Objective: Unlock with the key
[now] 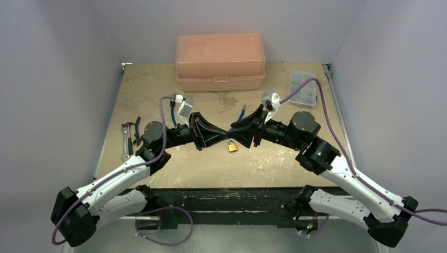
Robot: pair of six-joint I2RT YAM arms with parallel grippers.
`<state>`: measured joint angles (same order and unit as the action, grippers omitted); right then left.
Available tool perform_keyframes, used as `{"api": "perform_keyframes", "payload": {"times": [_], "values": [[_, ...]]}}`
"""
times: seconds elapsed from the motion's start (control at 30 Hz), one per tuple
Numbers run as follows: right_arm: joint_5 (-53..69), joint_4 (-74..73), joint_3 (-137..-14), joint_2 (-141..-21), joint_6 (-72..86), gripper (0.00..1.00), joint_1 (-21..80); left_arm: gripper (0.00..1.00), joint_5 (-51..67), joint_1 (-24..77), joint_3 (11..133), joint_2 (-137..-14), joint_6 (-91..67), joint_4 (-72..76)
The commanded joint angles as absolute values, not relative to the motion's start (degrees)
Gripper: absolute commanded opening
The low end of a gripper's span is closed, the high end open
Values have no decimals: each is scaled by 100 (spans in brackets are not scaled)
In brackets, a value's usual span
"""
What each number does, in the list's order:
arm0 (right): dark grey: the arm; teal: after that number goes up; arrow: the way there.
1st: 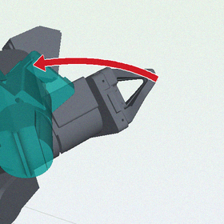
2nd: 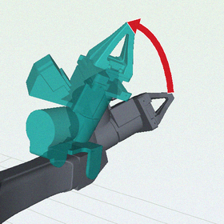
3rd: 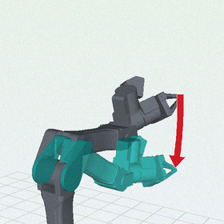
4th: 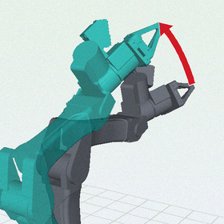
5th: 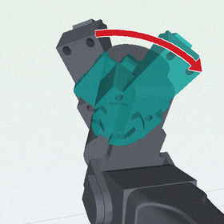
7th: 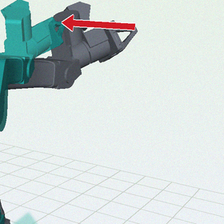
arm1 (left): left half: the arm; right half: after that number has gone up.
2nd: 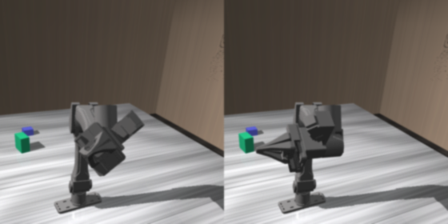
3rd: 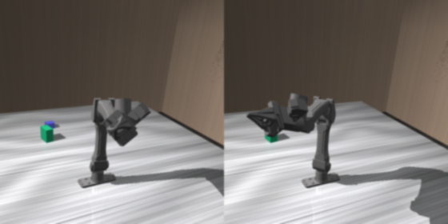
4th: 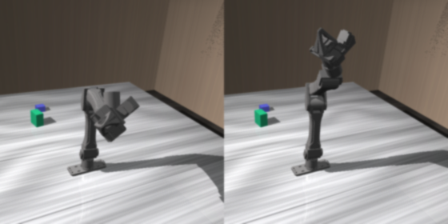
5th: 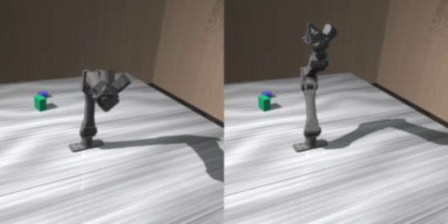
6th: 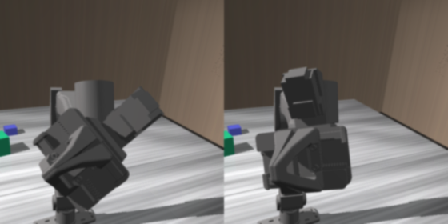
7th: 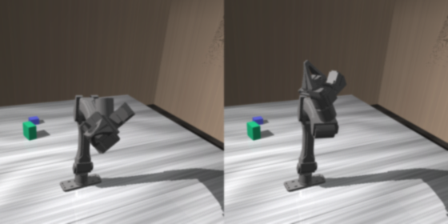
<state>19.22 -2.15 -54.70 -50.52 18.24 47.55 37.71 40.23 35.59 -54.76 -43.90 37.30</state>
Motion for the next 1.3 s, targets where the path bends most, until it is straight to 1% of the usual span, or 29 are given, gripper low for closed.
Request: {"api": "perform_keyframes", "payload": {"times": [0.0,0.17,0.3,0.37,0.43,0.47,0.5,0.63,0.67,0.73,0.77,0.83,0.9,1.03,1.27], "values": [[2083,-76,-5674,-5051,1687,38,4750,0,3867,4050,3794,-5379,-4277,3752],[2107,-63,-5644,-5095,1687,24,4746,0,3873,4050,3798,-5396,-4271,3788],[2156,-80,-5643,-5138,1671,21,4746,0,3876,4045,3788,-5401,-4245,3779],[2186,-88,-5650,-5162,1657,16,4746,0,3874,4044,3788,-5405,-4245,3778],[2205,-103,-5651,-5191,1648,8,4746,0,3872,4048,3797,-5405,-4243,3781],[2187,-100,-5651,-5196,1644,2,4747,0,3872,4039,3801,-5398,-4238,3777],[2173,-94,-5639,-5187,1644,0,4746,0,3863,4044,3802,-5397,-4237,3771],[2107,-32,-5541,-5106,1684,0,4746,0,3771,4045,3812,-5363,-4207,3707],[2039,-28,-5511,-5073,1720,0,4750,4,3732,4043,3814,-5349,-4191,3665],[1865,232,-5401,-4967,1871,0,4746,28,3579,4043,3803,-5277,-4108,3541],[1776,342,-5317,-4875,2019,0,4746,38,3492,4044,3779,-5222,-4063,3513],[1553,519,-5161,-4756,2263,0,4746,51,3373,4044,3705,-5129,-4010,3534],[1338,698,-5017,-4668,2534,0,4747,59,3303,4043,3633,-5059,-3983,3606],[1129,1031,-4794,-4624,3010,0,4746,60,3266,4048,3517,-5073,-4056,3891],[819,1265,-4678,-4666,3515,0,4748,54,3219,4051,3292,-5291,-4384,4690]]}}
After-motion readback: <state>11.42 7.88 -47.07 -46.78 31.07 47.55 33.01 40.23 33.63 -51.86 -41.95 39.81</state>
